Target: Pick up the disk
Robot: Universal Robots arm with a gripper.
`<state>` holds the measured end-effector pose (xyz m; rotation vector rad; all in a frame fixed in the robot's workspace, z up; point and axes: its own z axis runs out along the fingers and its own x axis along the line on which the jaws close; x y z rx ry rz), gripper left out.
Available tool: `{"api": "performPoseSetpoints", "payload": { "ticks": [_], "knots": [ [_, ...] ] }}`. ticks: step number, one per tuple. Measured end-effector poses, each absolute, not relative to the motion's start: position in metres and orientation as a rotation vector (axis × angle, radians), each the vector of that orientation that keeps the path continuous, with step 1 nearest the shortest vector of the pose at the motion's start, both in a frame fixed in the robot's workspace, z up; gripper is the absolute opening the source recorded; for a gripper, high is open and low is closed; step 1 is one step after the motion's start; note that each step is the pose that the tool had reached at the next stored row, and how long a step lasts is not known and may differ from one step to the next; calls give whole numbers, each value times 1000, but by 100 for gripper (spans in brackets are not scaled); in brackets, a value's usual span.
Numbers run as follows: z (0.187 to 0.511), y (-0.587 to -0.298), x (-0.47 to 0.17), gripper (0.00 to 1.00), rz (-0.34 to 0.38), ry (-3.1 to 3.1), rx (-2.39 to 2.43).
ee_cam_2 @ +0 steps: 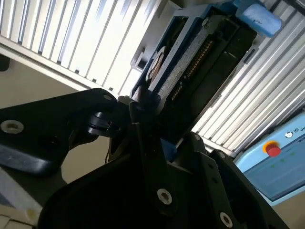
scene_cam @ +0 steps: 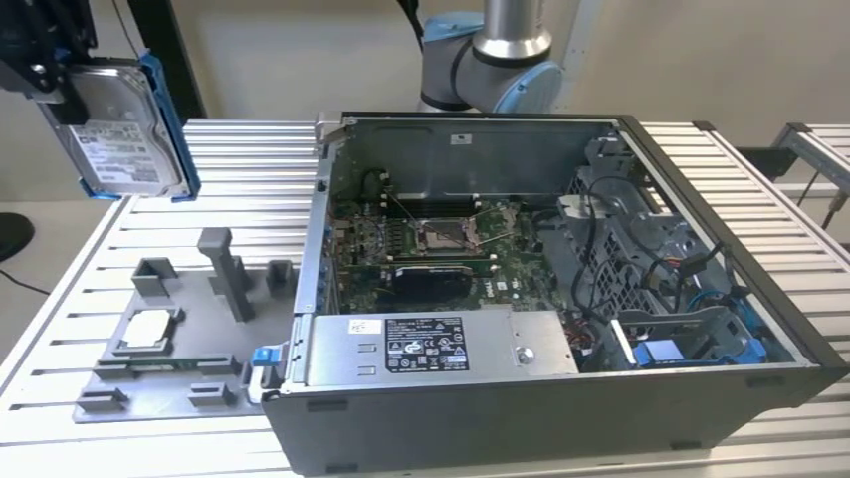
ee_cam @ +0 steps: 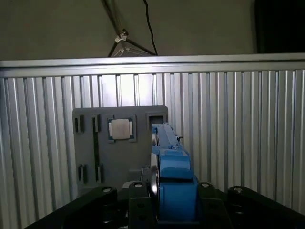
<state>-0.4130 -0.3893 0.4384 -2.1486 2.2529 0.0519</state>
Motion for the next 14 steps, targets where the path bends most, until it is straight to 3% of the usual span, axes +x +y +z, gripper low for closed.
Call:
{"api": "performPoseSetpoints", "payload": {
  "ticks": [10, 14],
  "knots": [
    [483, -389, -413, 0, 52, 2253, -2149],
    [485, -389, -413, 0, 52, 2253, -2149]
  ]
}}
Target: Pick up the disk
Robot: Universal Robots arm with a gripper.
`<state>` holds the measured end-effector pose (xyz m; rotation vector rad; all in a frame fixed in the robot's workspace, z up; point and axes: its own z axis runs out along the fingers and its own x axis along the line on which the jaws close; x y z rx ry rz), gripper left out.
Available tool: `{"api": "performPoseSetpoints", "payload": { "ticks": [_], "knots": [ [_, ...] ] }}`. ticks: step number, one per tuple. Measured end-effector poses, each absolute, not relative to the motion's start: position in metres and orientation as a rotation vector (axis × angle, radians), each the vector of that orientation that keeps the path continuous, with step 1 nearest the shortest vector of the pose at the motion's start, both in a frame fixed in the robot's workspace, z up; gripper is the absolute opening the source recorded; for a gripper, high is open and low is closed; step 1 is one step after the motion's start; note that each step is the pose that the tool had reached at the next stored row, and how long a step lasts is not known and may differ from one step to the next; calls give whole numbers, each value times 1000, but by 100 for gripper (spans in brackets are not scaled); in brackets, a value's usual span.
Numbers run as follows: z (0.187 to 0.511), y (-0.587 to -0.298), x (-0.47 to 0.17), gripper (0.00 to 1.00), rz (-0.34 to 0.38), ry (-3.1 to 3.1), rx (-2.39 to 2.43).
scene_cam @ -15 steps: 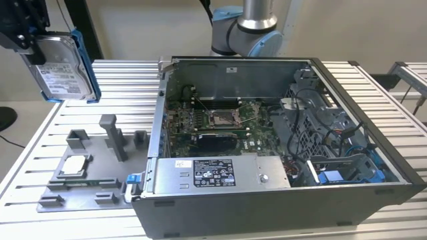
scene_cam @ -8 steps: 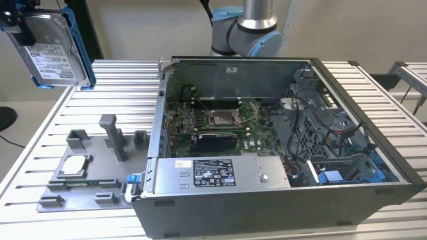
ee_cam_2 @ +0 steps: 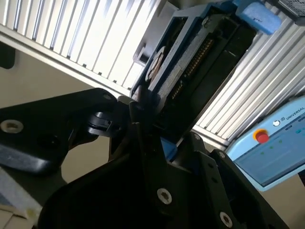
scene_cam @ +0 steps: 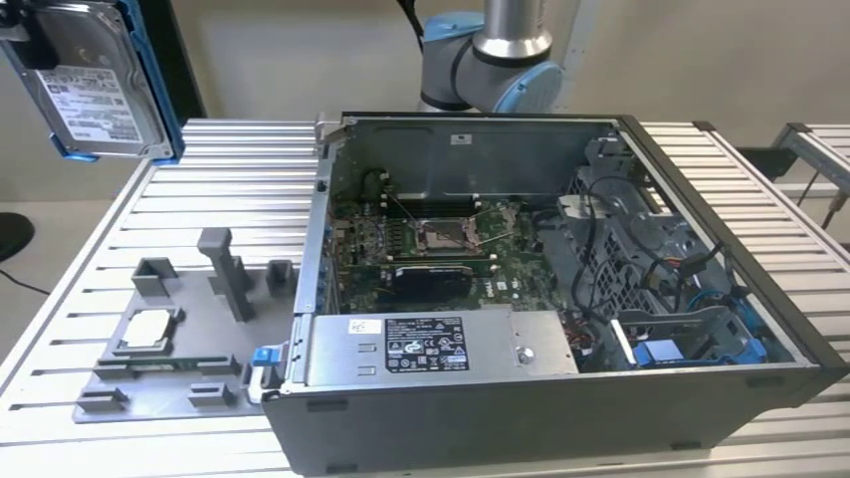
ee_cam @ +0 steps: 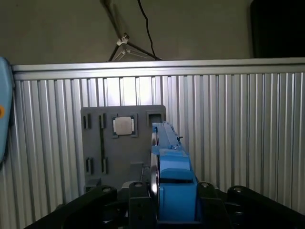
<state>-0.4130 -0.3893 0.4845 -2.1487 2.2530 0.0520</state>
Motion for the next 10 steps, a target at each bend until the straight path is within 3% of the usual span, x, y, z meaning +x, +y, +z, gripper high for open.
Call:
{"api": "performPoseSetpoints", "payload": {
  "ticks": [10],
  "knots": [
    [485, -389, -388, 0, 53, 2253, -2149]
  ]
}}
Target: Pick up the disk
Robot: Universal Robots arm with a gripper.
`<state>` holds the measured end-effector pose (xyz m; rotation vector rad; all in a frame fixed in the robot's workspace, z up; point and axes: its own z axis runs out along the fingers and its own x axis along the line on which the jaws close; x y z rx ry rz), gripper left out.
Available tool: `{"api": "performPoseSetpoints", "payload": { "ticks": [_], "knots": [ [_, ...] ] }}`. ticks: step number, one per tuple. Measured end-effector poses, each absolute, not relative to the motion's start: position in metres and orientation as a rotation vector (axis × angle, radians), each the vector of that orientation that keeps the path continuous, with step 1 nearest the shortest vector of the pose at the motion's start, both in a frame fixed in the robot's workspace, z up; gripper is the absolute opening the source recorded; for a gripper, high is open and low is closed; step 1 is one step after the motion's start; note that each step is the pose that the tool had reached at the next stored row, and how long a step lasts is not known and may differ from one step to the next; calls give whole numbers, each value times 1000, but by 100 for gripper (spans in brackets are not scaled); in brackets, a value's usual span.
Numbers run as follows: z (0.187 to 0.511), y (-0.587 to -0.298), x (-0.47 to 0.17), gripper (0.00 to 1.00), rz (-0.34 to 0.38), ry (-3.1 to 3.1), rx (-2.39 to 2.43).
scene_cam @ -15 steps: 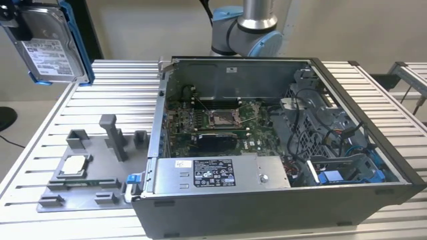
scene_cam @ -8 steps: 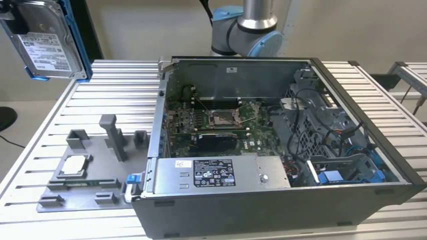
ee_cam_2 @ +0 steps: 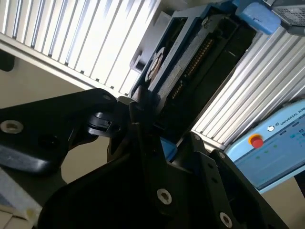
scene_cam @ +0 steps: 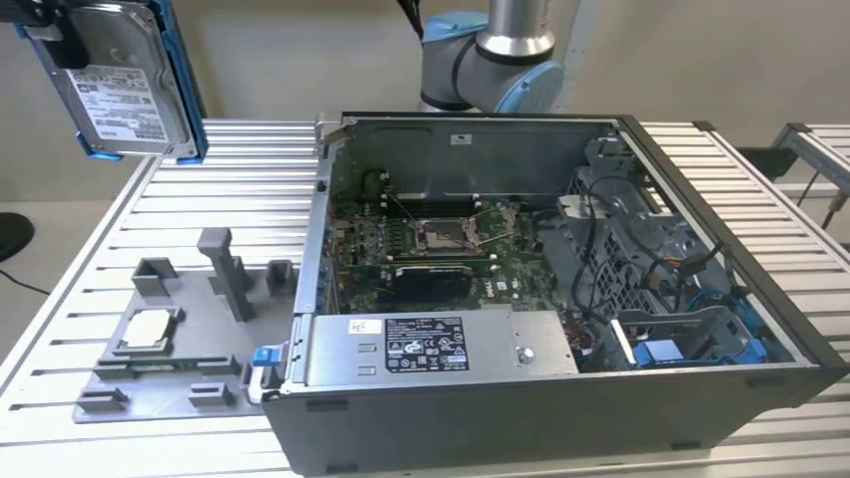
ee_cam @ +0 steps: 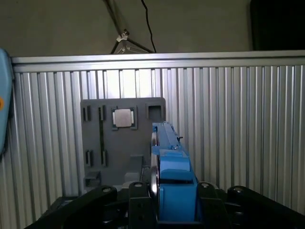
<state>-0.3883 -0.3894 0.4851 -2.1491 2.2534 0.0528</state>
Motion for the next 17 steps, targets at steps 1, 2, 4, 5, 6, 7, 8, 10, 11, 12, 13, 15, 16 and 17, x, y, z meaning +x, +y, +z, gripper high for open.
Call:
{"api": "performPoseSetpoints", "payload": {
  "ticks": [1, 2, 4, 5, 6, 7, 8, 10, 11, 12, 13, 15, 16, 17],
  "knots": [
    [485, -389, -384, 0, 53, 2254, -2149],
    [485, -389, -379, 0, 54, 2254, -2149],
    [485, -389, -370, 0, 55, 2254, -2150],
    [485, -389, -366, 0, 55, 2254, -2150],
    [485, -389, -361, 0, 55, 2254, -2150],
    [485, -389, -358, 0, 55, 2254, -2150],
    [485, -389, -354, 0, 55, 2254, -2150],
    [485, -389, -346, 0, 55, 2255, -2150],
    [485, -389, -342, 0, 55, 2255, -2150],
    [485, -389, -338, 0, 56, 2255, -2150],
    [485, -389, -333, 0, 55, 2255, -2150],
    [485, -389, -324, 0, 55, 2255, -2150],
    [485, -389, -319, 0, 55, 2255, -2150],
    [485, -389, -315, 0, 55, 2255, -2150]
  ]
}}
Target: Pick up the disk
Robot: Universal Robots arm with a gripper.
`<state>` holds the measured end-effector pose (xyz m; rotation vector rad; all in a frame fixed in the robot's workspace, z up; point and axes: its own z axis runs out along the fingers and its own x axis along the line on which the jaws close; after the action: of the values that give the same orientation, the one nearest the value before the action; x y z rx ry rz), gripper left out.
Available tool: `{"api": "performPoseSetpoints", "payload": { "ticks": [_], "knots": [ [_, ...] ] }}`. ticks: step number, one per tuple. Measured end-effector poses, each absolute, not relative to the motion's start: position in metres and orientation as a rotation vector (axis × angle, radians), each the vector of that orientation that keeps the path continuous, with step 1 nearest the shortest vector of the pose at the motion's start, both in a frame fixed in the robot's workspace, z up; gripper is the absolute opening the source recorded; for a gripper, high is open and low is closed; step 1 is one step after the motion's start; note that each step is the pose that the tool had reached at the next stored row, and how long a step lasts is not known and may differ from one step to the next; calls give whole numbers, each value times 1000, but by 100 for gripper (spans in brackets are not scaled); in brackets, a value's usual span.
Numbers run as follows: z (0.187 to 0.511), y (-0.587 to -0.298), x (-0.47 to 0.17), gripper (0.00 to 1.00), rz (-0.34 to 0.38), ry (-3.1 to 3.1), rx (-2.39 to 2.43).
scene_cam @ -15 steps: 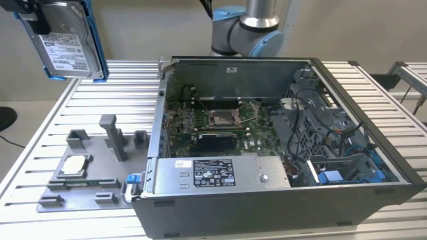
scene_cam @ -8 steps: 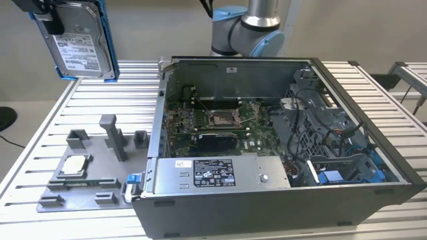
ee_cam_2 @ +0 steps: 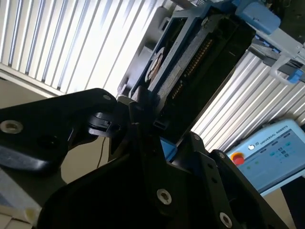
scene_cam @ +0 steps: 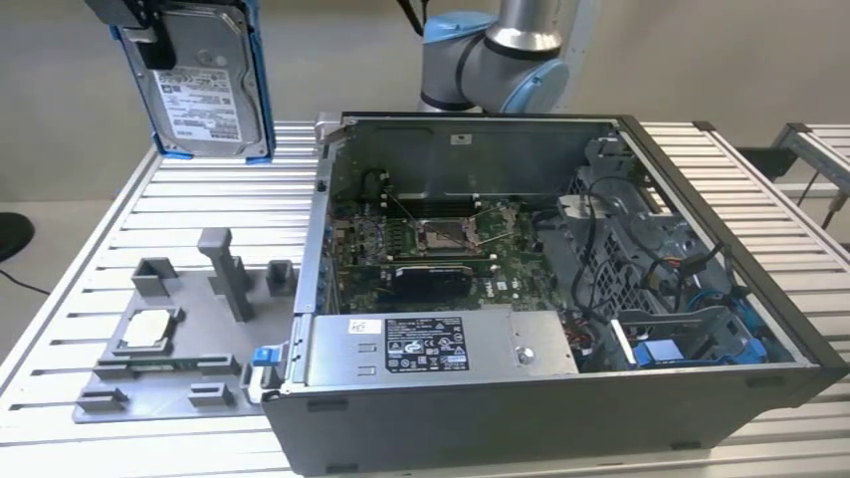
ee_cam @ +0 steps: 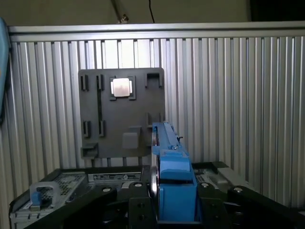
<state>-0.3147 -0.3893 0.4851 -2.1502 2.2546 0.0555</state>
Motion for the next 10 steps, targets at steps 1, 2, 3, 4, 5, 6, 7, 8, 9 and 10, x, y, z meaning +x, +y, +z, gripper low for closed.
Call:
{"api": "performPoseSetpoints", "payload": {
  "ticks": [1, 2, 3, 4, 5, 6, 7, 8, 9, 10],
  "knots": [
    [485, -389, -311, 0, 55, 2254, -2150],
    [485, -389, -308, 0, 55, 2255, -2150],
    [485, -389, -306, 0, 56, 2255, -2150],
    [485, -389, -305, 0, 55, 2254, -2150],
    [485, -389, -303, 0, 55, 2254, -2150],
    [485, -389, -301, 0, 55, 2255, -2150],
    [485, -389, -299, 0, 54, 2254, -2150],
    [485, -389, -297, 0, 52, 2253, -2149],
    [485, -389, -294, 0, 49, 2251, -2148],
    [485, -389, -292, 0, 45, 2249, -2146]
  ]
}}
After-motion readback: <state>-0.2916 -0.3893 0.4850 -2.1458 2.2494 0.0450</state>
